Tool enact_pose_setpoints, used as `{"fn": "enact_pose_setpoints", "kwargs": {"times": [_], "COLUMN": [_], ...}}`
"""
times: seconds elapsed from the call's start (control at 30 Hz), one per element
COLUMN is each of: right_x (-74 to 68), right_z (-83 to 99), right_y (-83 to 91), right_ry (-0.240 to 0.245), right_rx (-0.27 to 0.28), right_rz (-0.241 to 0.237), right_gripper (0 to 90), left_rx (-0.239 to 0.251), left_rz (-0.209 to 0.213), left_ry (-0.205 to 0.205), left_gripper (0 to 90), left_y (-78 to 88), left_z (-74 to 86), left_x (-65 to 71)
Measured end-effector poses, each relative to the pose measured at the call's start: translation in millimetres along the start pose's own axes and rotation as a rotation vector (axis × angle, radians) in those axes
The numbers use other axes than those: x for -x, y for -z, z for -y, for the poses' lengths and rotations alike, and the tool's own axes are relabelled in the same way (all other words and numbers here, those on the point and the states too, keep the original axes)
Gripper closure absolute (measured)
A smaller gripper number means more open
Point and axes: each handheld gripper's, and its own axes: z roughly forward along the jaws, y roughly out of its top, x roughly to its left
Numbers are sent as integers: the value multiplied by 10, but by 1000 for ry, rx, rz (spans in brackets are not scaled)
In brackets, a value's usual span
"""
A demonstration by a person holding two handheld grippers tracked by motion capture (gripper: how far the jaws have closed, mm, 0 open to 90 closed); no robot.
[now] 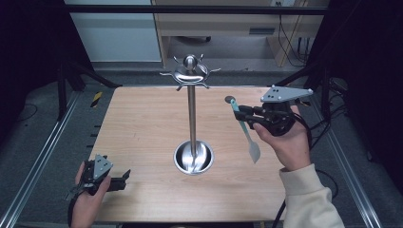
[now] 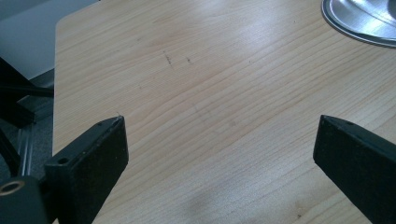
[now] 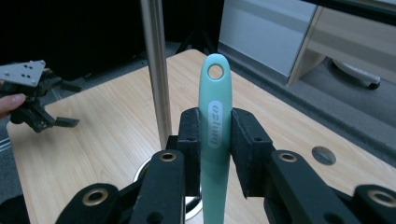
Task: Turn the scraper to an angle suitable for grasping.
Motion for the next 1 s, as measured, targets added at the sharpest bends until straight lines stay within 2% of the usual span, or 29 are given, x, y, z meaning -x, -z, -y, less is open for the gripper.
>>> {"fn": "enact_pose_setpoints", "kwargs": {"times": [0.2,0.53,1.0], "right_x": [-31,-6,-56], "right_z": [-55,-91,-182], "right_y": [33,54,88], "right_ry": [-7,-21,-33], "right_rx": [36,62,118], "right_rz": [3,8,5], "right_gripper": [744,744,744], "left_rx": [0,-3,-3], "left_rz": [2,3,4], "left_ry": [-3,-4,-4], "left_gripper": [29,29,29], "left_y": [4,-3,-2], "left_z": [-5,-3,-4], "left_x": [1,1,2]}}
